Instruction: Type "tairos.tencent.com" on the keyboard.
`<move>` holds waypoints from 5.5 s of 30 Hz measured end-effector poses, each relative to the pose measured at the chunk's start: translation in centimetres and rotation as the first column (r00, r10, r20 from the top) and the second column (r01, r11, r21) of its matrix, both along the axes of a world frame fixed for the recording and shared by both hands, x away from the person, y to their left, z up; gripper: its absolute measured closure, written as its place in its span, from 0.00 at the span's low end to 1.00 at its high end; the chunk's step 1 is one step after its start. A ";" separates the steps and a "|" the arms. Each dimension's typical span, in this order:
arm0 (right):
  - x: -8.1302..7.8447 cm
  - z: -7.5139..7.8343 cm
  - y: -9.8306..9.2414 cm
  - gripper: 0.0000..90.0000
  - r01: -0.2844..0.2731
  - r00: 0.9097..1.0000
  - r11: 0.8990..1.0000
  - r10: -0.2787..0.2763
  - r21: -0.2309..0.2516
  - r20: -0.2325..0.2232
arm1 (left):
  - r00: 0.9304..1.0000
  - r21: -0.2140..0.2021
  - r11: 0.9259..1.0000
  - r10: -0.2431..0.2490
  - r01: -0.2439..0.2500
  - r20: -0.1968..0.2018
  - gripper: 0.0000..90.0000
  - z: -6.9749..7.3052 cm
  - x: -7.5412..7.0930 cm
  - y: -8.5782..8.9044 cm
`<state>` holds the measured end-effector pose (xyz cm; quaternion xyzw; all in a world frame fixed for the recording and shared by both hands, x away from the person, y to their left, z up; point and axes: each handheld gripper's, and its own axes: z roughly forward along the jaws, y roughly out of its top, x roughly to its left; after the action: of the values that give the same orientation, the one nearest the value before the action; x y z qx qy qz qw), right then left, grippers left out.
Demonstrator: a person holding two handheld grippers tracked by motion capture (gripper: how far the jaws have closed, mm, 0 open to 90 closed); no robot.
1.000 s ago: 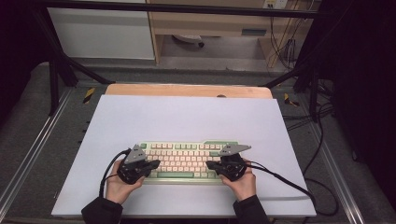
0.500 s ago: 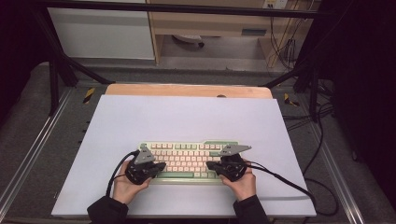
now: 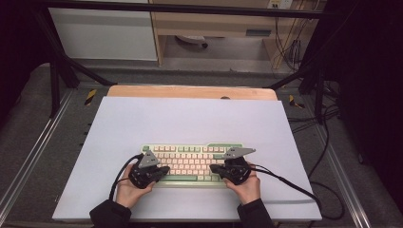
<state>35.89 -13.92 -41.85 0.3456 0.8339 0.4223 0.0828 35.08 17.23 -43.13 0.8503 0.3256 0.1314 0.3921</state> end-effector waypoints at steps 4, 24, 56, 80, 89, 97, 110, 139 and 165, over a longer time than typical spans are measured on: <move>0.0 0.1 0.0 1.00 0.001 1.000 1.000 -0.001 0.003 0.001 | 1.000 -0.005 1.000 0.000 0.000 0.008 1.00 0.4 -0.2 0.2; 0.1 0.8 0.3 1.00 0.008 1.000 1.000 -0.009 0.023 0.013 | 0.998 -0.049 0.998 0.043 -0.041 0.035 1.00 1.5 -1.0 3.9; 2.9 -0.1 4.6 1.00 0.010 1.000 1.000 -0.009 0.013 -0.007 | 0.996 -0.062 0.994 0.088 -0.087 0.021 0.99 0.8 -1.5 6.7; 3.5 -1.4 5.0 1.00 0.021 1.000 1.000 -0.021 -0.006 -0.013 | 0.996 -0.064 0.994 0.089 -0.088 0.016 0.99 0.6 -1.5 6.7; 2.7 0.0 4.5 1.00 0.002 1.000 1.000 -0.002 0.004 0.011 | 0.996 -0.064 0.994 0.090 -0.089 0.015 0.99 0.6 -1.5 6.7; 2.0 0.8 4.2 1.00 -0.004 1.000 1.000 0.003 0.014 0.016 | 0.996 -0.064 0.994 0.091 -0.090 0.014 0.99 0.6 -1.4 6.8; 1.2 1.3 5.1 1.00 -0.042 0.999 0.999 0.042 0.014 0.022 | 0.996 -0.062 0.994 0.089 -0.088 0.013 0.99 0.5 -1.4 6.8; 0.9 -1.2 7.2 1.00 -0.083 0.996 0.996 0.082 -0.021 -0.019 | 0.996 -0.060 0.994 0.087 -0.086 0.012 0.99 0.5 -1.4 6.7; 0.5 2.1 1.2 0.76 0.008 1.000 1.000 -0.008 0.008 0.028 | 0.995 -0.078 0.993 0.094 -0.092 0.031 0.79 1.6 -1.7 7.5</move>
<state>36.42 -12.76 -39.80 0.3432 0.8296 0.4300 0.0950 33.42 24.73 -41.55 0.8161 0.3629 0.1514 0.4236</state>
